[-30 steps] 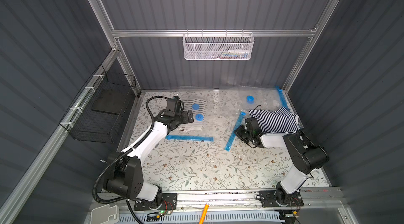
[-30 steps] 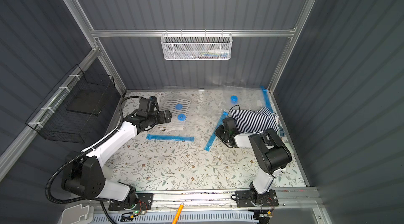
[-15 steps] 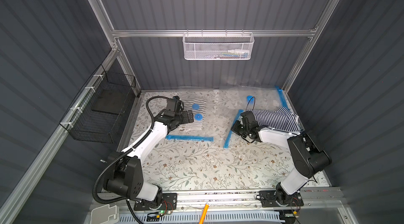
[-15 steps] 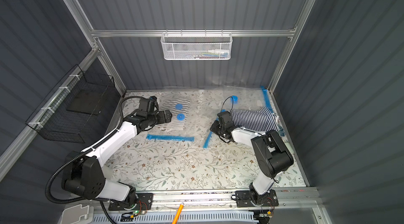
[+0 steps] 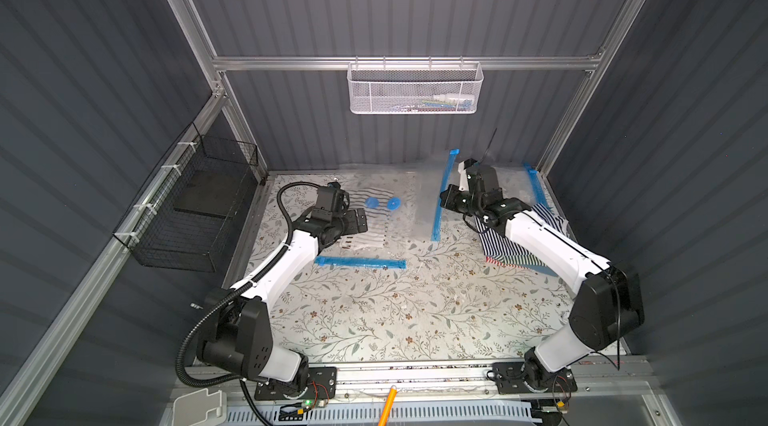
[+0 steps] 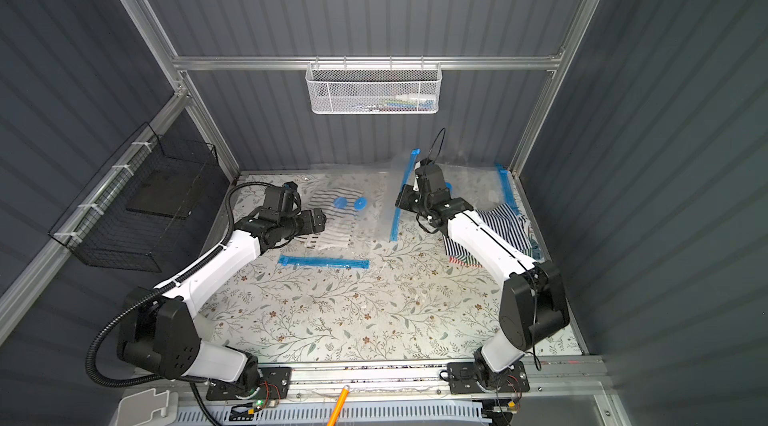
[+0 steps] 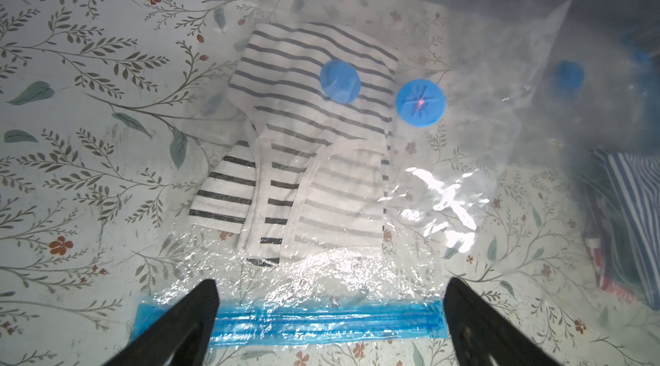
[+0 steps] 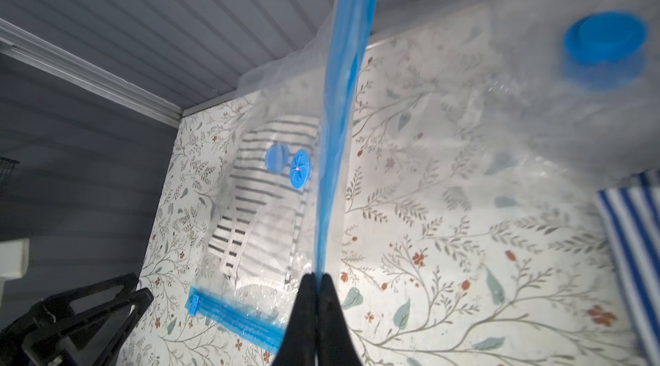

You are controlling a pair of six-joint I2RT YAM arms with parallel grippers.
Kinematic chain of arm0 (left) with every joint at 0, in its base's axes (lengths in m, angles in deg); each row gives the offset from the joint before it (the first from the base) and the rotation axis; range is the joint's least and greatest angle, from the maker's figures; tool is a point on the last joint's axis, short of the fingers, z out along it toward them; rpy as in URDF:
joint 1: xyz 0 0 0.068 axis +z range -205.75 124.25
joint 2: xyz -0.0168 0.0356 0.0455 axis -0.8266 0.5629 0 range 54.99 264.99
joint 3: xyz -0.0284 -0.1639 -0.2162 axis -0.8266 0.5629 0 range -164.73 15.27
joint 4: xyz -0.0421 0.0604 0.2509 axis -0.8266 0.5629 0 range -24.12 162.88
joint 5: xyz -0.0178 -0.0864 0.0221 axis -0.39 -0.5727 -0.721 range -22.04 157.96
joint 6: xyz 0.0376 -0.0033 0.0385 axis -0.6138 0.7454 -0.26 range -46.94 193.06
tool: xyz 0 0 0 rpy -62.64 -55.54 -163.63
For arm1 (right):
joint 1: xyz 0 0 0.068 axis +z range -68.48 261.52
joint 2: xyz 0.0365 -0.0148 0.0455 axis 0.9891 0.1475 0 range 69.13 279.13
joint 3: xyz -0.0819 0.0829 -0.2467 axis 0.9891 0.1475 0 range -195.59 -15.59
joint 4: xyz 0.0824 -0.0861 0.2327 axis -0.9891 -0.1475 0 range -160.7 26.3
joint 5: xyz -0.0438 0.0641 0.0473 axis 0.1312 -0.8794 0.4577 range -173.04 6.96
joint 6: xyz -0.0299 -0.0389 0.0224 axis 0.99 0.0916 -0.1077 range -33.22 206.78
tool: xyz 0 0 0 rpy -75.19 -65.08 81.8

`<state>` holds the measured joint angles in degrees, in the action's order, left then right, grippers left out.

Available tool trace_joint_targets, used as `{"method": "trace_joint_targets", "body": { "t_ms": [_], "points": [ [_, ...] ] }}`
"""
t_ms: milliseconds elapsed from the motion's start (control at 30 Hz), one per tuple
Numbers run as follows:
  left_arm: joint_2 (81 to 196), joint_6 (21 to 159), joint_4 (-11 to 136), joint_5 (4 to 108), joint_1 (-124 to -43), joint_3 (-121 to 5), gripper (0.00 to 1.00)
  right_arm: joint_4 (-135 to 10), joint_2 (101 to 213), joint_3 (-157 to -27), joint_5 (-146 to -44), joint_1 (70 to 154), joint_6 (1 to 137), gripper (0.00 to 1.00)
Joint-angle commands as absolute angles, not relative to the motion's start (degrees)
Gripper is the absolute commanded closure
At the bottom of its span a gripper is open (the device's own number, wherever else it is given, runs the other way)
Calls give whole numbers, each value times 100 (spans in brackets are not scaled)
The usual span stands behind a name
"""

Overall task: Take the tank top out of the vacuum bag
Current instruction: Pick up the vacuum bag, then place the vacuum bag inside the vacuum bag.

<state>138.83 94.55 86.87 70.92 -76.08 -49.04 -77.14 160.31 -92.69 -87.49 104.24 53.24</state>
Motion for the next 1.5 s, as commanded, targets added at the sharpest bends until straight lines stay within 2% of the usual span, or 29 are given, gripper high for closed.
{"method": "trace_joint_targets", "body": {
  "t_ms": [0, 233, 400, 533, 667, 900, 933, 967, 1000, 1033, 1067, 1100, 1267, 1467],
  "points": [
    [13676, 9505, 8822, 7103, -7640, -4946, 0, -8215, 16083, -9497, -8576, 9876, 5714, 100],
    [13638, 9519, 8795, 7054, -7639, -4883, 0, -8383, 16707, -10232, -9049, 8507, 6206, 100],
    [13642, 9543, 8755, 7024, -7640, -4856, 0, -8817, 17468, -10955, -9158, 7895, 6479, 100],
    [13654, 9478, 8837, 7136, -7640, -4871, 0, -8954, 17921, -11427, -8586, 7672, 6815, 100],
    [13698, 9460, 8840, 7200, -7640, -4832, 0, -9015, 18337, -11978, -8450, 7537, 6850, 100],
    [13753, 9405, 8895, 7209, -7649, -4778, 0, -9225, 18831, -12722, -7321, 7519, 6903, 100],
    [13736, 9381, 8884, 7217, -7644, -4755, 0, -9171, 18838, -12700, -7350, 7523, 6969, 78],
    [13718, 9369, 8875, 7213, -7644, -4734, 0, -9168, 18825, -12688, -7386, 7534, 6997, 50],
    [13718, 9359, 8884, 7216, -7655, -4724, 0, -9211, 18797, -12658, -7417, 7528, 6991, 27],
    [13734, 9360, 8877, 7209, -7655, -4703, 0, -9266, 18707, -12590, -7405, 7536, 6954, 13],
    [13751, 9367, 8875, 7209, -7663, -4696, 0, -9206, 18579, -12416, -7323, 7552, 6918, 7],
    [13776, 9367, 8888, 7192, -7688, -4675, 0, -9007, 18332, -12095, -7253, 7581, 6911, 1],
    [13979, 9354, 8895, 7165, -7893, -4655, 0, -8166, 16846, -10467, -7356, 7631, 6574, 1],
    [14527, 9188, 9031, 7317, -8442, -4889, 0, -8004, 15357, -8883, -8261, 7828, 5928, 1]
  ]
}}
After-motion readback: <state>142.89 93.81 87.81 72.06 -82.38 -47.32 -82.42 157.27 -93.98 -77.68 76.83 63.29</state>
